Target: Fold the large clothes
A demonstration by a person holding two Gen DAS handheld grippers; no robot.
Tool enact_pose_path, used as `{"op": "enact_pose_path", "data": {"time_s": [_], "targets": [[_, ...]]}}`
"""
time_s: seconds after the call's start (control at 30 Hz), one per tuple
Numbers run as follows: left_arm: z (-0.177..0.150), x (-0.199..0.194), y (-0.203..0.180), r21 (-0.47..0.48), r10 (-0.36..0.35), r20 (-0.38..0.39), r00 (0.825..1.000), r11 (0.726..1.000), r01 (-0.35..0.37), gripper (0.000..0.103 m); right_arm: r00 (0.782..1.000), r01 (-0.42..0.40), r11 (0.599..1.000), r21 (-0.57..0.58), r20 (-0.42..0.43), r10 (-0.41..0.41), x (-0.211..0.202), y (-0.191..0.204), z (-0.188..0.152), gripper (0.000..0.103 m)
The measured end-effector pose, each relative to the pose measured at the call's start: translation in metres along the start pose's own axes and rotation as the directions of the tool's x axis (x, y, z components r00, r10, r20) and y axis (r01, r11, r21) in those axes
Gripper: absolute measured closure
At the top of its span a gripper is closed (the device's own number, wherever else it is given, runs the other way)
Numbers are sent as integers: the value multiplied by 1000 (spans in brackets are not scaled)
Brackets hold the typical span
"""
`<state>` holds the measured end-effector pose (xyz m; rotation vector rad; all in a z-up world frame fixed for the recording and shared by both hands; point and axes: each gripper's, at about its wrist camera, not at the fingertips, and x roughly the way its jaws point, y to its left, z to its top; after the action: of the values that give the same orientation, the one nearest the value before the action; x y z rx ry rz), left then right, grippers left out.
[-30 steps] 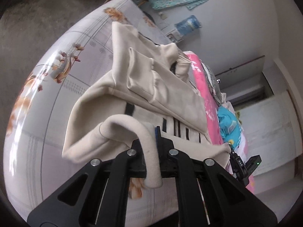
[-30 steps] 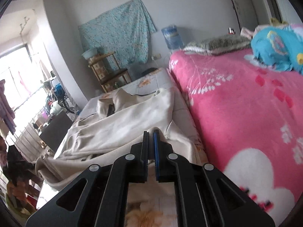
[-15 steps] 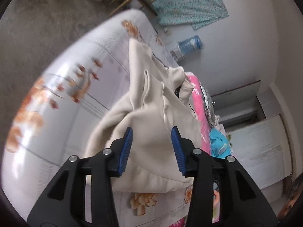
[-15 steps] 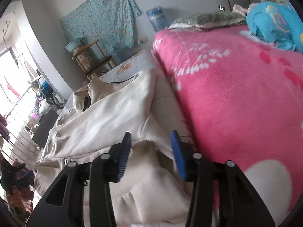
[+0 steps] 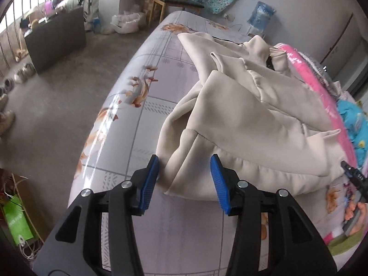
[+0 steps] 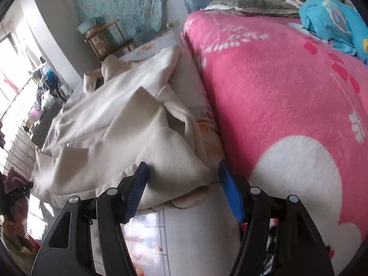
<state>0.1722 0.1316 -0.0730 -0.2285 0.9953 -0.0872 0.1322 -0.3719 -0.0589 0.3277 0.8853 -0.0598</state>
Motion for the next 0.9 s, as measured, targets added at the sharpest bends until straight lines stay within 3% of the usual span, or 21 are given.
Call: {"op": "enact_pose_path", "data": {"time_s": [0.27, 0.33, 0.4, 0.47, 0.53, 0.57, 0.7, 0.9], "targets": [[-2, 3, -6, 8, 32, 30, 999, 999, -32, 58, 1000, 24, 998, -60, -8, -24, 2, 14, 3, 40], [-4, 3, -11, 27, 59, 47, 997, 998, -61, 65, 999, 51, 996, -79, 1, -51, 4, 17, 4, 41], [-6, 6, -18, 69, 113, 74, 991, 991, -118, 74, 995, 98, 990, -101, 20, -96, 6, 21, 4, 48], [-8, 6, -25, 109, 147, 99, 984, 982, -157, 90, 990, 139, 982, -126, 40, -135, 6, 25, 4, 65], [-11, 2, -33, 164, 174, 135, 975, 967, -195, 95, 994, 105, 986, -129, 44, -100, 3, 27, 5, 85], [-13, -3, -35, 181, 177, 155, 972, 962, -204, 96, 994, 104, 986, -129, 52, -98, 1, 28, 6, 88], [-15, -33, -33, 190, 138, 198, 970, 966, -176, 96, 993, 71, 989, -130, 107, -58, -24, 33, 11, 90], [-19, -78, -22, 180, 46, 178, 983, 980, -78, 97, 994, -25, 996, -84, 107, 34, -62, 27, 8, 90]]}}
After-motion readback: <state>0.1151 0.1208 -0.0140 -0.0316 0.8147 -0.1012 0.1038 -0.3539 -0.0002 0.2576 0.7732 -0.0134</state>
